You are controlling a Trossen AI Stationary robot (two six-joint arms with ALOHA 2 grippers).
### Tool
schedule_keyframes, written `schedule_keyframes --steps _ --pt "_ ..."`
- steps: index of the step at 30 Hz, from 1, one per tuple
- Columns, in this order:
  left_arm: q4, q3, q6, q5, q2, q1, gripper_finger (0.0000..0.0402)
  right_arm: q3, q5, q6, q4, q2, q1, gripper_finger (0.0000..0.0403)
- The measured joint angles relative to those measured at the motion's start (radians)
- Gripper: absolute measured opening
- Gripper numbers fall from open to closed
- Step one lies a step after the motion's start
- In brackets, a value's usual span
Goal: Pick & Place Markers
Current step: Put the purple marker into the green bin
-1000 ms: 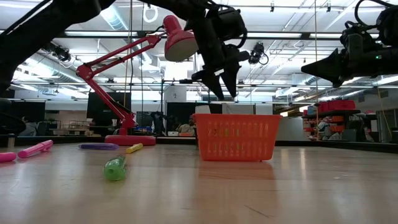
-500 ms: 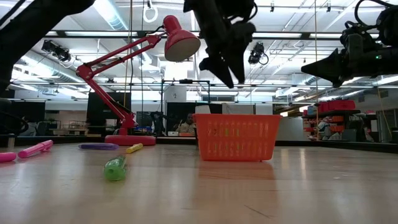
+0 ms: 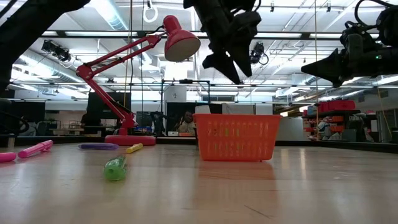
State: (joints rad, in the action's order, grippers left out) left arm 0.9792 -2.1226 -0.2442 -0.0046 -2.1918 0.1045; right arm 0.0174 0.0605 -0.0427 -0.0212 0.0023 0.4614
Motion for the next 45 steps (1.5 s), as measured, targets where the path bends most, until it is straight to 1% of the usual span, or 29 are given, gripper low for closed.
schedule_keyframes --steps 4,10,14,20,32,36,40,45 --pt "-0.061 0.157 0.003 0.027 0.045 -0.01 0.0223 0.0 0.0 0.0 0.0 0.0 0.0 0.001" --pt "-0.145 0.422 -0.017 0.028 0.219 -0.019 0.0223 0.0 0.0 0.0 0.0 0.0 0.0 0.001" --pt "-0.212 0.592 -0.085 0.027 0.343 -0.02 0.0223 0.0 0.0 0.0 0.0 0.0 0.0 0.001" --pt "-0.25 0.791 -0.183 0.025 0.492 -0.02 0.0223 0.0 0.0 0.0 0.0 0.0 0.0 0.001" --pt "-0.259 1.116 -0.391 0.028 0.756 -0.031 0.0222 0.0 0.0 0.0 0.0 0.0 0.0 0.001" --pt "-0.258 1.214 -0.491 0.029 0.848 -0.042 0.0222 0.0 0.0 0.0 0.0 0.0 0.0 0.001" --pt "-0.256 1.292 -0.615 0.029 0.929 -0.07 0.0222 0.0 0.0 0.0 0.0 0.0 0.0 0.001" --pt "-0.247 1.352 -0.754 0.03 1.008 -0.113 0.0222 0.0 0.0 0.0 0.0 0.0 0.0 0.001"
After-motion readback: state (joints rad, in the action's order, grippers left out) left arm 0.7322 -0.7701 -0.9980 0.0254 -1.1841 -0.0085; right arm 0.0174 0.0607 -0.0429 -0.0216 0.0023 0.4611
